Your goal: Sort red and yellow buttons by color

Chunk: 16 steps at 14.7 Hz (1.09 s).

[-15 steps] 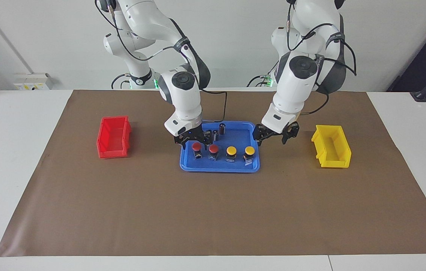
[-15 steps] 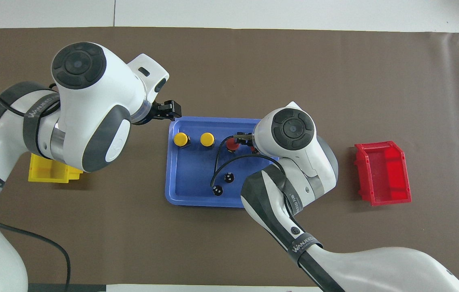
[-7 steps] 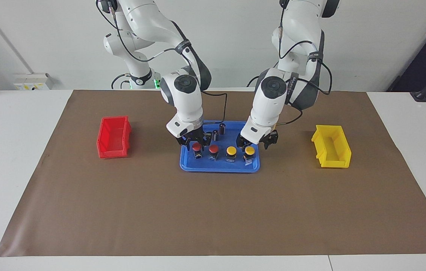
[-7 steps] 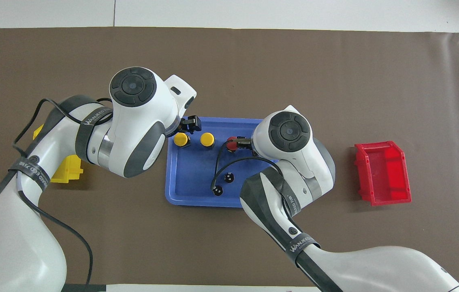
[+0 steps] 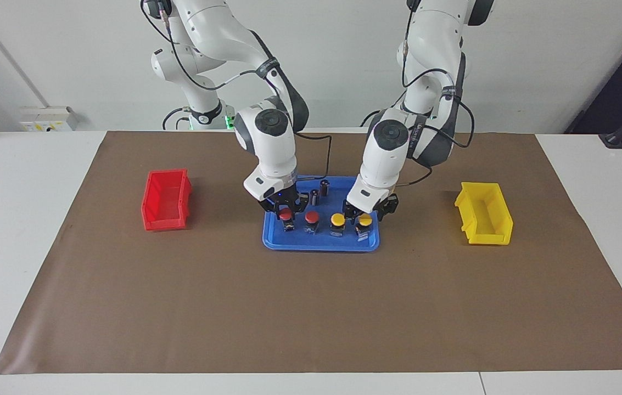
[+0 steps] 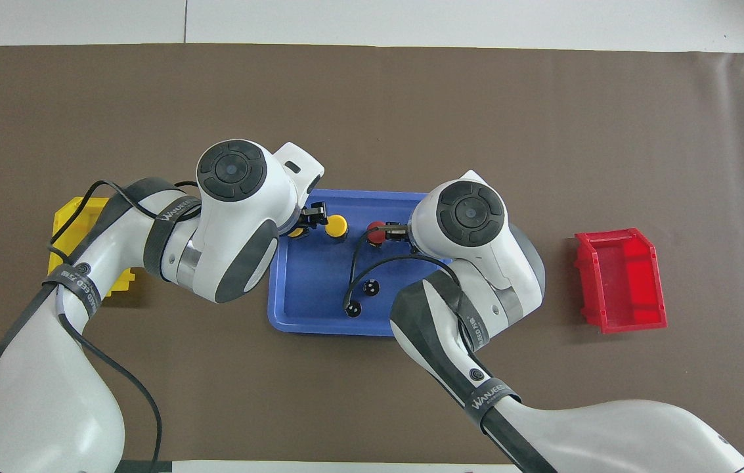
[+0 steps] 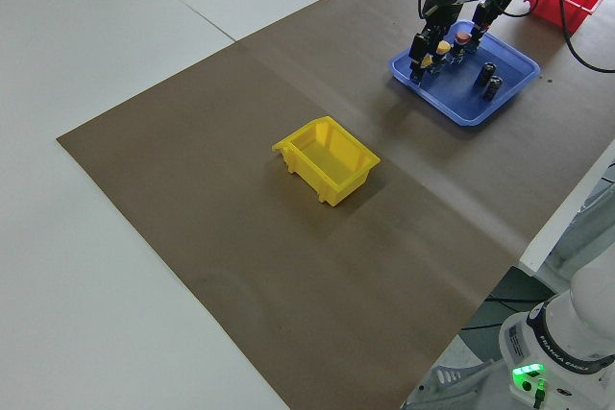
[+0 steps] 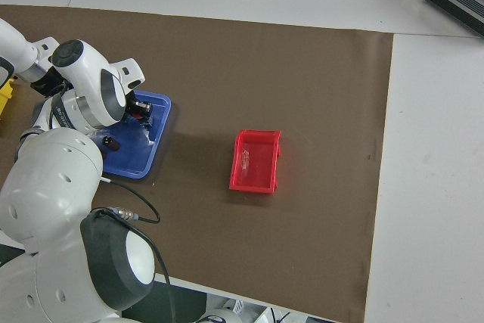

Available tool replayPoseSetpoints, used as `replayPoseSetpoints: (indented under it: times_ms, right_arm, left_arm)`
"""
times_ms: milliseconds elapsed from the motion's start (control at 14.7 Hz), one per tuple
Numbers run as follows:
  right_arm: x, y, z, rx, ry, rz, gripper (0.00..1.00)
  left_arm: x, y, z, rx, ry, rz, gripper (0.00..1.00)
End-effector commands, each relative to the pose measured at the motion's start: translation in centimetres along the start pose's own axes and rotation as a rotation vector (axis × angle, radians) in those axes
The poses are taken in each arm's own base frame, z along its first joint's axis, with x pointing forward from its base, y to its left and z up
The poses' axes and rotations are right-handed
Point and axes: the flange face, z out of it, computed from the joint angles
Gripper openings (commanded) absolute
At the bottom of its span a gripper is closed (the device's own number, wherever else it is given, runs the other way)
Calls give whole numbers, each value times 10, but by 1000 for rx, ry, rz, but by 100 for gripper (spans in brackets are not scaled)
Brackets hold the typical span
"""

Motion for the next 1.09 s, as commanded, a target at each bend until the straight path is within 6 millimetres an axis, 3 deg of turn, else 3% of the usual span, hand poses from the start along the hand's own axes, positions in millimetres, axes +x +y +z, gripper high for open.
replayPoseSetpoints:
  times_ms: [0, 68, 205, 341, 477, 545, 682, 818, 886, 1023]
  right_arm:
    - [17, 50, -69, -4, -15, -44, 14]
    - [17, 71, -92, -11, -25, -61, 14]
    - [7, 127, -132, -32, -73, -87, 14]
    - [-14, 197, -152, -34, -73, -99, 14]
    - [-41, 272, -155, -15, -74, -124, 14]
    - [-50, 297, -150, 5, -83, -111, 14]
    - [-64, 328, -133, 4, -68, -101, 13]
    - [-66, 361, -119, 3, -63, -67, 13]
    - [-64, 367, -108, 5, -81, -53, 13]
    - [-66, 365, -85, 7, -99, -57, 13]
  left_arm:
    - [-8, -3, -3, 11, -7, -17, 68]
    - [-8, -2, -3, 11, -8, -20, 56]
    - [-11, 1, -4, 14, -11, -46, 19]
    - [-10, 3, -9, 7, -2, -47, 2]
    - [-8, -1, -39, 8, -8, -53, 2]
    - [-3, -4, -63, 16, -20, -60, 2]
    - [0, -18, -115, 49, -49, -65, 2]
    - [13, -61, -144, 86, -56, -52, 1]
    - [20, -94, -160, 75, -51, -23, 2]
    - [44, -174, -169, 60, -67, 32, 1]
